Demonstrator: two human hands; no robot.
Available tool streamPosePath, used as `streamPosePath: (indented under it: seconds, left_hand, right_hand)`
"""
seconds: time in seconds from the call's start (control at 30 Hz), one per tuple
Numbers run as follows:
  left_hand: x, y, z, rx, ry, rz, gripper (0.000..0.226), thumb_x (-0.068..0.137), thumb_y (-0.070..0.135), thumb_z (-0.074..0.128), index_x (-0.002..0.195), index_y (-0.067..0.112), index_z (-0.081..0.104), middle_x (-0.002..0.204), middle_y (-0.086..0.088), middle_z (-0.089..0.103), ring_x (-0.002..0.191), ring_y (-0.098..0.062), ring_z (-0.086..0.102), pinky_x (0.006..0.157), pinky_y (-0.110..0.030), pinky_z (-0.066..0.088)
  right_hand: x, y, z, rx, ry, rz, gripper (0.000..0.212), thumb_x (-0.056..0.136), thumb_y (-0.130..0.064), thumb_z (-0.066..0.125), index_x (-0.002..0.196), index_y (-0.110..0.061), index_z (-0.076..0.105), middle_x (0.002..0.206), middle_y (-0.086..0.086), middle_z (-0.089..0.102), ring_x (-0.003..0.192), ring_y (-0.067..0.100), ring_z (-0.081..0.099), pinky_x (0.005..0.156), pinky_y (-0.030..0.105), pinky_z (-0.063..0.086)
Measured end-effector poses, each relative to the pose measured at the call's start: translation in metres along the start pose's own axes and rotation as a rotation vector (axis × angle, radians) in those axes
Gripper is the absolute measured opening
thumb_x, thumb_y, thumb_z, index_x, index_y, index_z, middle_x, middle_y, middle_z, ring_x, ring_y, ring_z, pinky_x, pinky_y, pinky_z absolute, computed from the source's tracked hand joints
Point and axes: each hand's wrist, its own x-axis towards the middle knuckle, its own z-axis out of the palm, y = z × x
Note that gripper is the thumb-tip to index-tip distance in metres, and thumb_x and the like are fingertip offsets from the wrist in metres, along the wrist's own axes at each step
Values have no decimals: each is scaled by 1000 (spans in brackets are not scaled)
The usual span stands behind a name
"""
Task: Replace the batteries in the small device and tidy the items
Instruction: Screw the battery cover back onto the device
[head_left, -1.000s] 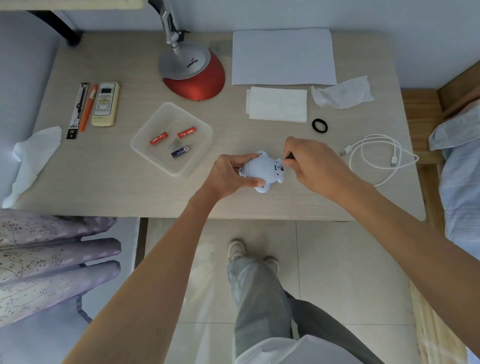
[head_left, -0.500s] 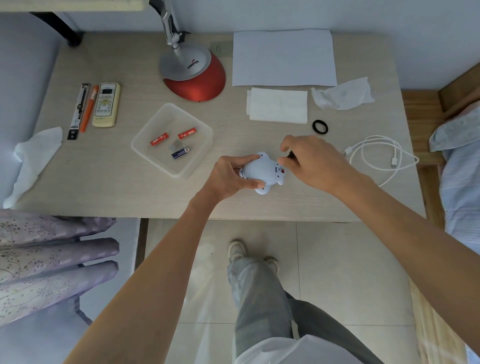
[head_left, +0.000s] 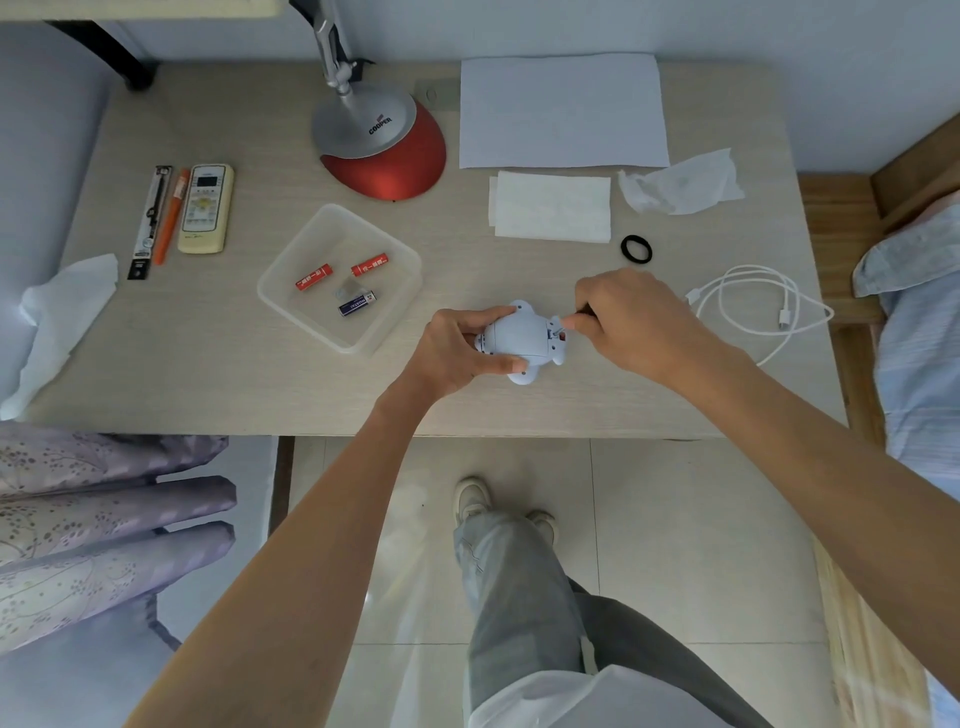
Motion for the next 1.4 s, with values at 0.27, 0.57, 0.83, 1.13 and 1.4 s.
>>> streamPosePath:
  seconds: [0.27,0.57,0.83,1.13,1.4]
  left_hand:
    - [0,1,0,2,1,6,80,62,33,105,135,23,75,129,6,77,119,-15,73,103,-44,61]
    - [0,-1,0,5,1,-1,78,65,25,105,137,20,74,130,5,76,120,-15,72,104,-41,61]
    - [-1,0,-1,-9,-6,0,78,65,23,104,137,20,74,132,5,76,122,-16,72,104,-42,61]
    - [-2,1,0,-29,1,-7,77,65,15,104,136,17,74,130,3,77,121,-19,73,104,-43,61]
    - [-4,3,-1,-12,-5,8,77,66,18,104,136,19,74,132,4,75,123,-16,71,104,-44,60]
  right_hand:
    - [-2,1,2,49,-15,5,26,104,-32,64,92,-10,59,88,5,59,76,31,61,67,43,51]
    - [3,0,-2,-5,-64,33,51,106,-37,62,67,-9,45,69,8,50,62,28,51,56,37,40]
    - [1,6,3,111,32,-91,17,92,-14,80,85,-13,65,86,2,66,77,28,64,70,44,56]
    - [1,-5,-9,-149,-101,12,58,110,-43,52,65,-14,30,69,3,35,71,32,48,61,37,33]
    - [6,3,-1,-12,36,-196,19,87,-13,84,83,-9,66,82,2,62,69,30,61,59,37,48]
